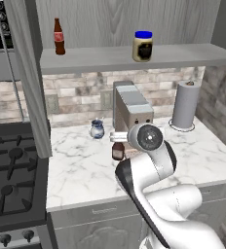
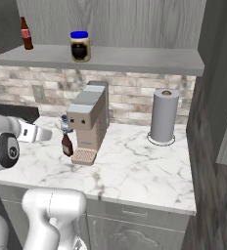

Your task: Pick the mayonnaise and ketchup from the counter and place them in the cabinet.

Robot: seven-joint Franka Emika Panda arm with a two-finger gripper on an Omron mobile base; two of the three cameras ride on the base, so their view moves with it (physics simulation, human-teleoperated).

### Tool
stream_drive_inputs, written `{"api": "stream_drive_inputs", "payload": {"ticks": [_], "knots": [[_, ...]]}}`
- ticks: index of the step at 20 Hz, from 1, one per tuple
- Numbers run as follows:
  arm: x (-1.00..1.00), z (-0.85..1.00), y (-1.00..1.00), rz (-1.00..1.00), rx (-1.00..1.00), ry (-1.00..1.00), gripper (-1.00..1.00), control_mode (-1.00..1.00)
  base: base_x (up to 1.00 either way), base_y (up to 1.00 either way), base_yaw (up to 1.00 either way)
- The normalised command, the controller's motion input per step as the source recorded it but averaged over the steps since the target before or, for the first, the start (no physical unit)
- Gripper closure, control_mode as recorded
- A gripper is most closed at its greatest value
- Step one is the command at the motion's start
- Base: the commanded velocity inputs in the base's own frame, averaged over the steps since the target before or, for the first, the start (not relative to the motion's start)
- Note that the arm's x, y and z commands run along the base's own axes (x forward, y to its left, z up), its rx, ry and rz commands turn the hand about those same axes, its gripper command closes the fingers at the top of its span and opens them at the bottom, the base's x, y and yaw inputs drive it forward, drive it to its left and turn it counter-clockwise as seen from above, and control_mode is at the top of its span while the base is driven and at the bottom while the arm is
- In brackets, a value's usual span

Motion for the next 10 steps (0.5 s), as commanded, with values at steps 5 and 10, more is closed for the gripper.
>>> {"api": "stream_drive_inputs", "payload": {"ticks": [5,10], "knots": [[0.18,-0.46,0.00,0.00,0.04,0.06,-1.00,-1.00,0.00,0.00,0.00],[0.25,-0.34,0.00,0.00,0.00,0.03,-1.00,-1.00,0.00,0.00,0.00]]}}
